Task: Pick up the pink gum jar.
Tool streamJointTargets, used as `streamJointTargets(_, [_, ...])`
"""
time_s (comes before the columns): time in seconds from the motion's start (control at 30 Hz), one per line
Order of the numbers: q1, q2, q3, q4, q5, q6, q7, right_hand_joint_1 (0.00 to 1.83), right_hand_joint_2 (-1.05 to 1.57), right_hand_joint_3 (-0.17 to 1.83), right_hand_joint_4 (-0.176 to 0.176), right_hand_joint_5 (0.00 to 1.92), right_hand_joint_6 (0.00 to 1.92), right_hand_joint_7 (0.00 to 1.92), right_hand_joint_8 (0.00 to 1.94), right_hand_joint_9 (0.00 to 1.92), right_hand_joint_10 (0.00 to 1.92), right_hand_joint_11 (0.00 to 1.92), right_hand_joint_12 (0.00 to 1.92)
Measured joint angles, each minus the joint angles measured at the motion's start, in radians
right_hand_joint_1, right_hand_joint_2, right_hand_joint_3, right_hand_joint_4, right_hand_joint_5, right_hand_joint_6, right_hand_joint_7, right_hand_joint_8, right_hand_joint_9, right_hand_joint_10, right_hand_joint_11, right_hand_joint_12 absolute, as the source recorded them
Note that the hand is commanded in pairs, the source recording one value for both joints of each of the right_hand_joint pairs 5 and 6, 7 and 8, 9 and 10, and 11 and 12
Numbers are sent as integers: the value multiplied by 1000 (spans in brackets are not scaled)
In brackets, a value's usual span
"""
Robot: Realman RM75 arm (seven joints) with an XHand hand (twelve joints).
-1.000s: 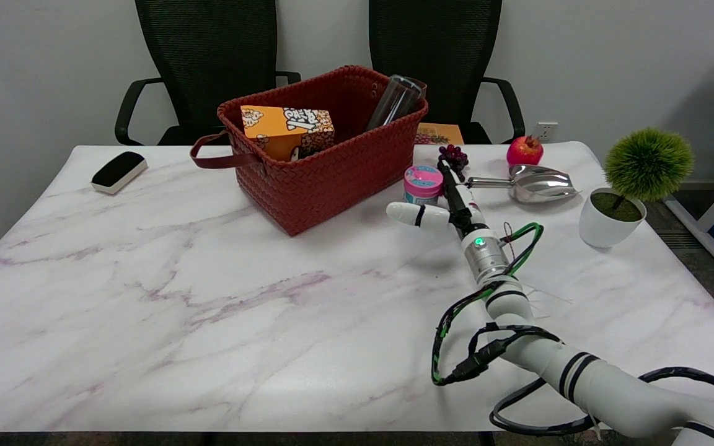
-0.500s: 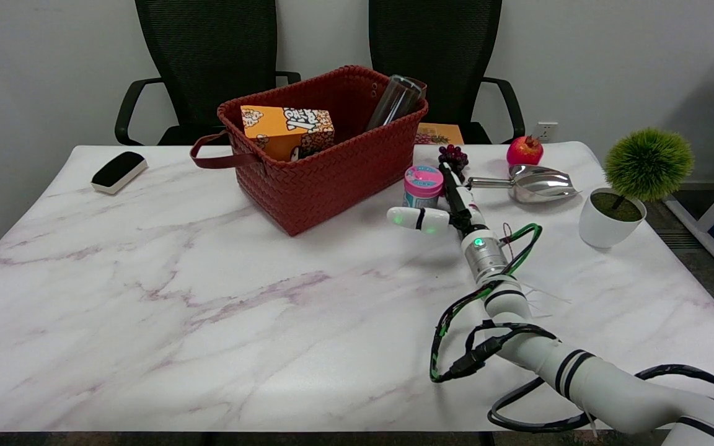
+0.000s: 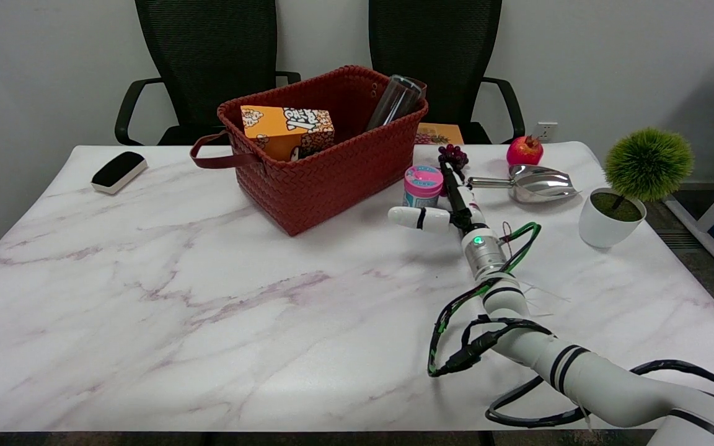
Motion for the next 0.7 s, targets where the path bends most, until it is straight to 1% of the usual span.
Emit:
streamJointTargets(0.6, [17,-14,-9,-24,-4,24,0,1050,-79,194,0,0,0,0,0,0,0,0,0])
streamJointTargets(0.7, [18,-17,-13,-26,-4,34,0,1055,-93,205,0,0,0,0,0,0,0,26,26])
